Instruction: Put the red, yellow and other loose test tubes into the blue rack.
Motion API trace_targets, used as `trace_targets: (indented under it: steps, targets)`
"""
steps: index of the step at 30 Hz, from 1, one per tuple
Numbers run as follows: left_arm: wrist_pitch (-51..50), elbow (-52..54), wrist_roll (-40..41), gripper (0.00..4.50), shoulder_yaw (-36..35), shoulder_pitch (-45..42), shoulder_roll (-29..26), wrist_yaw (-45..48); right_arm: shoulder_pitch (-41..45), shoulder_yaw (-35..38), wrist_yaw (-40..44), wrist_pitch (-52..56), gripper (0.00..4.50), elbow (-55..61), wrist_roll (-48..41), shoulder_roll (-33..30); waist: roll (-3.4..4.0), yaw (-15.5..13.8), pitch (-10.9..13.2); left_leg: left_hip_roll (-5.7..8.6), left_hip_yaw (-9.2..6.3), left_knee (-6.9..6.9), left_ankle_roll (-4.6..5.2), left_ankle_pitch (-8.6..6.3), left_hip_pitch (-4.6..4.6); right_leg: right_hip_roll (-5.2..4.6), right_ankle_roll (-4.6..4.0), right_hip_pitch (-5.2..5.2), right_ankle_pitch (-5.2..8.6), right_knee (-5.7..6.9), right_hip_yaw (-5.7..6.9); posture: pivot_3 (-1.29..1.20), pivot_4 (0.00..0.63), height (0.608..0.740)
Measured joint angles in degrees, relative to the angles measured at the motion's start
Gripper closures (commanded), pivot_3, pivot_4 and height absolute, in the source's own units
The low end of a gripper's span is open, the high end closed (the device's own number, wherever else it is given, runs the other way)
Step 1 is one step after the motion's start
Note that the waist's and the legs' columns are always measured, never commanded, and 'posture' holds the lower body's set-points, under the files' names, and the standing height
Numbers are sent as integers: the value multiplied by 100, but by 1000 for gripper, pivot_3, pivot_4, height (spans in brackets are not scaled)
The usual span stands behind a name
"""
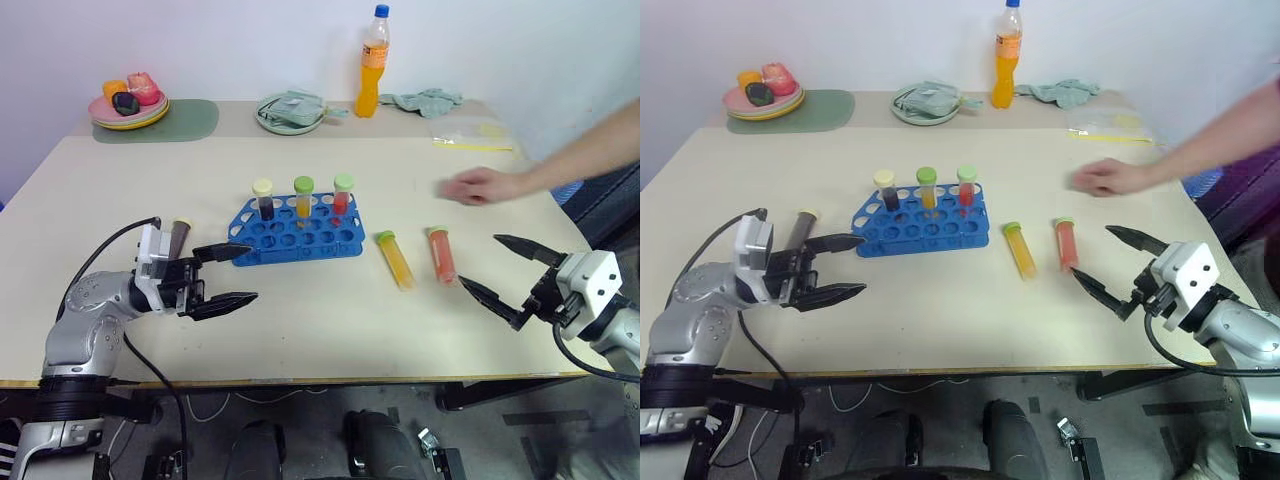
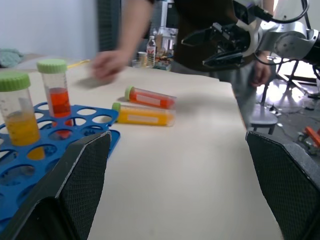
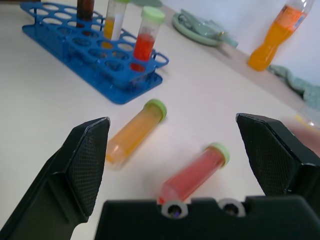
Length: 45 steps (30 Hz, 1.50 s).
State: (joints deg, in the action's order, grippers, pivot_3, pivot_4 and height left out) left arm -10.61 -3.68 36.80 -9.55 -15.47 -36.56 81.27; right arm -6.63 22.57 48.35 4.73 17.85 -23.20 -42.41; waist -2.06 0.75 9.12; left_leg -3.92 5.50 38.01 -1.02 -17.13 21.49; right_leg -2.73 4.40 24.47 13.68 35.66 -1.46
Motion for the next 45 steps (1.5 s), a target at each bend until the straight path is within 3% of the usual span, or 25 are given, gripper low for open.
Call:
trace_targets:
  steps: [5,10,14,21,25,27,34,41,45]
  targets:
    - [1,-8,-2,59,0,13,-1,98,-117,-18,-112,70,0,75,58,17,0,-5,0,0,0,0,0,0,0,-1,0,0,0,0,0,0,150,740]
    - [41,-137,-11,59,-5,-30,-53,262,238,-134,-668,962,0,387,43,-31,1,28,0,-1,-1,1,0,0,-3,0,-1,1,0,4,0,0,150,740]
    - [170,-261,-83,59,-38,-203,-65,238,1386,-453,-1546,2858,0,788,-424,-62,2,30,1,-1,-6,1,0,0,-1,0,-3,5,0,9,0,0,150,740]
    - [269,-143,-114,59,-54,-52,105,11,3225,-1125,-3166,6201,0,1070,-806,450,6,5,3,3,-12,1,0,0,18,-10,-5,16,0,5,3,0,150,740]
    - [256,225,-103,59,-41,21,191,-195,4631,-1285,-3684,8081,0,97,-741,905,5,21,2,2,-11,3,1,0,22,-10,-5,18,-1,4,4,0,150,740]
    - [249,470,-93,59,-55,176,194,-290,4912,-1292,-3874,8550,0,-611,-741,899,7,-5,-2,2,-14,0,3,-1,31,-11,-5,18,-1,-5,13,0,150,740]
    - [220,902,-42,59,-37,619,331,-610,5668,-2198,-4075,8745,0,-2633,-1356,272,21,61,-3,10,-5,10,7,-1,88,-14,0,64,-6,-17,7,0,150,740]
    - [273,1214,-38,59,-42,995,431,-885,6445,-2708,-4231,8744,0,-3971,-1068,306,22,41,-6,4,-17,7,8,-2,89,-4,0,65,-5,-16,11,0,150,740]
    - [329,1379,-38,59,-50,1174,434,-1005,6600,-2779,-4237,8744,0,-4359,-799,638,23,45,-6,4,-15,8,8,-2,90,-5,1,65,-6,-16,10,0,150,740]
